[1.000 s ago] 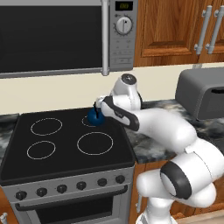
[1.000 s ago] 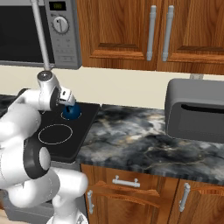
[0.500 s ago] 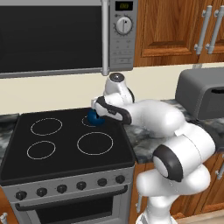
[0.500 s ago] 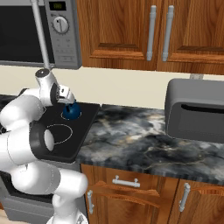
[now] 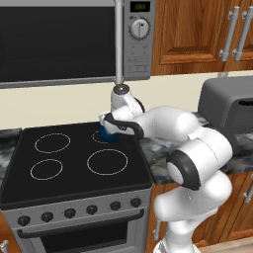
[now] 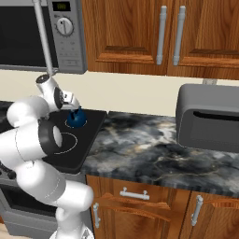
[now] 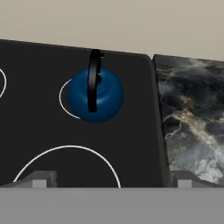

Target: The kettle is done boiling. Turn off the stove, then wait for 300 timesteps before moving the kettle to the dining table.

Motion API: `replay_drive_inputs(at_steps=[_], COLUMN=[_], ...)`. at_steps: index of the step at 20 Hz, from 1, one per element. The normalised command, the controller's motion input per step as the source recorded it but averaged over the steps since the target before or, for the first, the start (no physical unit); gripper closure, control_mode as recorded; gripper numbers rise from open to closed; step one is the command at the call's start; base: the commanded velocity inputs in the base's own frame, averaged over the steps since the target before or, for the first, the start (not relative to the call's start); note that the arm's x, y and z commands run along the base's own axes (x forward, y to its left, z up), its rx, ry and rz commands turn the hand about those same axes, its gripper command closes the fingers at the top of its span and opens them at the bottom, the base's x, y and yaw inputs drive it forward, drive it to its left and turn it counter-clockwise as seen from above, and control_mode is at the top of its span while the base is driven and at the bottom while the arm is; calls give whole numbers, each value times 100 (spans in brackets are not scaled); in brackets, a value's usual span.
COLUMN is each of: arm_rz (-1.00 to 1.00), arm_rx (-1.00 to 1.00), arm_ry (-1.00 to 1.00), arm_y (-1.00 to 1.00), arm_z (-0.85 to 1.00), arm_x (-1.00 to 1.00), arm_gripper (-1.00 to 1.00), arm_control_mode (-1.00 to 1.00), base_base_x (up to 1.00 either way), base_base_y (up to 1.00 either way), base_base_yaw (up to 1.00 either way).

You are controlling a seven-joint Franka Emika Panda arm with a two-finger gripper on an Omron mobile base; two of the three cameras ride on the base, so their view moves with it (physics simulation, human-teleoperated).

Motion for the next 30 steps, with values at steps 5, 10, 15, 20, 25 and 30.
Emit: replay_drive_inputs(at_steps=[5, 10, 15, 20, 25, 30], arm_rz=[0, 0, 0, 0, 0, 0], arm_rx=[-5, -6, -2, 0, -1, -1], arm_ry=[-1, -2, 0, 0, 0, 0], arm_y=[15, 11, 13, 18, 11, 1], arm_z=[-8, -16, -14, -5, -2, -3], arm_x=[21, 34, 33, 32, 34, 22], arm_gripper=[-100, -100, -100, -100, -100, -100], arm_control_mode=[-100, -100, -100, -100, -100, -100], base_base_x=[0, 0, 0, 0, 0, 0], base_base_y=[0, 0, 0, 0, 0, 0], base_base_yaw=[0, 0, 0, 0, 0, 0])
